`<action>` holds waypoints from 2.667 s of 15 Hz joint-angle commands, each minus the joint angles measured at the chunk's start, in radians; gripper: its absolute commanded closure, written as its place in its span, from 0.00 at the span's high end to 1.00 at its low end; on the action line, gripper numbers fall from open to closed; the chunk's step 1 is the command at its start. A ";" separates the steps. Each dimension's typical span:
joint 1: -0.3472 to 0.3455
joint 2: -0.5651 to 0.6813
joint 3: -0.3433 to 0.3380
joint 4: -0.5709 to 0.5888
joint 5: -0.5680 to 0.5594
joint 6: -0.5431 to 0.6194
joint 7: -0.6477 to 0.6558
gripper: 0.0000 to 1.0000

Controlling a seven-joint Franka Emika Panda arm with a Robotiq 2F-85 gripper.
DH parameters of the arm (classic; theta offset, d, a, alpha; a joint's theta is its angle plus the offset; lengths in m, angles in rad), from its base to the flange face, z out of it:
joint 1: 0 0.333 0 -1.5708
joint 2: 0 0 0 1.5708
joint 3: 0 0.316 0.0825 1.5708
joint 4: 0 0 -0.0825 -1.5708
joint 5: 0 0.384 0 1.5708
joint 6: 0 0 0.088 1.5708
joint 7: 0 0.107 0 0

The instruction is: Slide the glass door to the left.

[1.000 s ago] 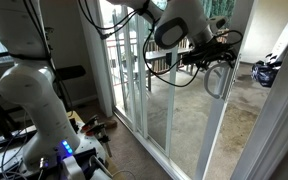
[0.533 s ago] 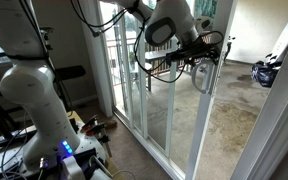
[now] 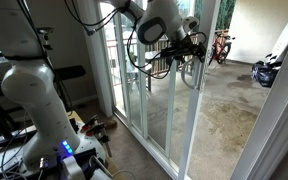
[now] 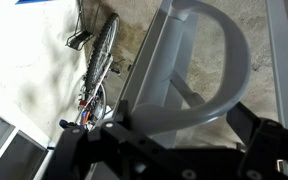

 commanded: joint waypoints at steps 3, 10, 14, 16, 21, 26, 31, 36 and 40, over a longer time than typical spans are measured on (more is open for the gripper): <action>0.061 0.011 0.080 -0.031 -0.066 0.019 0.151 1.00; 0.007 -0.015 0.062 -0.029 -0.150 0.008 0.218 1.00; 0.008 -0.014 0.065 -0.030 -0.153 0.007 0.227 1.00; 0.007 -0.014 0.064 -0.030 -0.153 0.007 0.227 1.00; 0.007 -0.014 0.064 -0.030 -0.153 0.007 0.227 1.00; 0.014 -0.017 0.074 -0.048 -0.177 0.069 0.243 1.00; 0.035 -0.026 0.108 -0.110 -0.165 0.199 0.253 1.00; 0.053 -0.024 0.141 -0.143 -0.106 0.300 0.308 1.00; 0.102 -0.013 0.116 -0.160 -0.215 0.367 0.481 1.00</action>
